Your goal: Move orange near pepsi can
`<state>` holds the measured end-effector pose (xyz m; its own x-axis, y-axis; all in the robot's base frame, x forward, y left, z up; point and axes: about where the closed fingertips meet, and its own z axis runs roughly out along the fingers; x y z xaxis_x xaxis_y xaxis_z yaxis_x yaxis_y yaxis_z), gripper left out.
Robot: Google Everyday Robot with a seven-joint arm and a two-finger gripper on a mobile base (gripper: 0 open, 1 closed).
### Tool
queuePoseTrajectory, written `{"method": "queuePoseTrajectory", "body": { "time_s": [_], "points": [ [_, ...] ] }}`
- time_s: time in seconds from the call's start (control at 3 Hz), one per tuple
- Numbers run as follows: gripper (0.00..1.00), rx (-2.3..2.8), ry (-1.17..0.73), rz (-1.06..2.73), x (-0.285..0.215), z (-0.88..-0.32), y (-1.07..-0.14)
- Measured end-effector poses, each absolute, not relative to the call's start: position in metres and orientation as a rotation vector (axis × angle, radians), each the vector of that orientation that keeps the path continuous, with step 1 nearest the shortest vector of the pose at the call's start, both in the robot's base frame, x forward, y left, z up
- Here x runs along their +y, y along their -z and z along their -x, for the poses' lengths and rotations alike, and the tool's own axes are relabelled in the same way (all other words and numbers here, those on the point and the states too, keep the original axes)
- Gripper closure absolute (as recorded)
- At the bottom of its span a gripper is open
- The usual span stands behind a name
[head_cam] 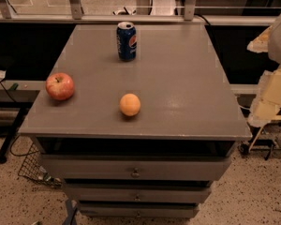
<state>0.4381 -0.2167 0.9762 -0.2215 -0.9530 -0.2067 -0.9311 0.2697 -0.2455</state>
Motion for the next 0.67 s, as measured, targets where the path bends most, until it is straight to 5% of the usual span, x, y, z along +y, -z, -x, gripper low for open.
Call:
{"method": "queuePoseTrajectory", "body": {
  "time_s": [0.67],
  "points": [
    [0.0,2.184,0.006,1.826,-0.185,-0.45,-0.953]
  ]
}}
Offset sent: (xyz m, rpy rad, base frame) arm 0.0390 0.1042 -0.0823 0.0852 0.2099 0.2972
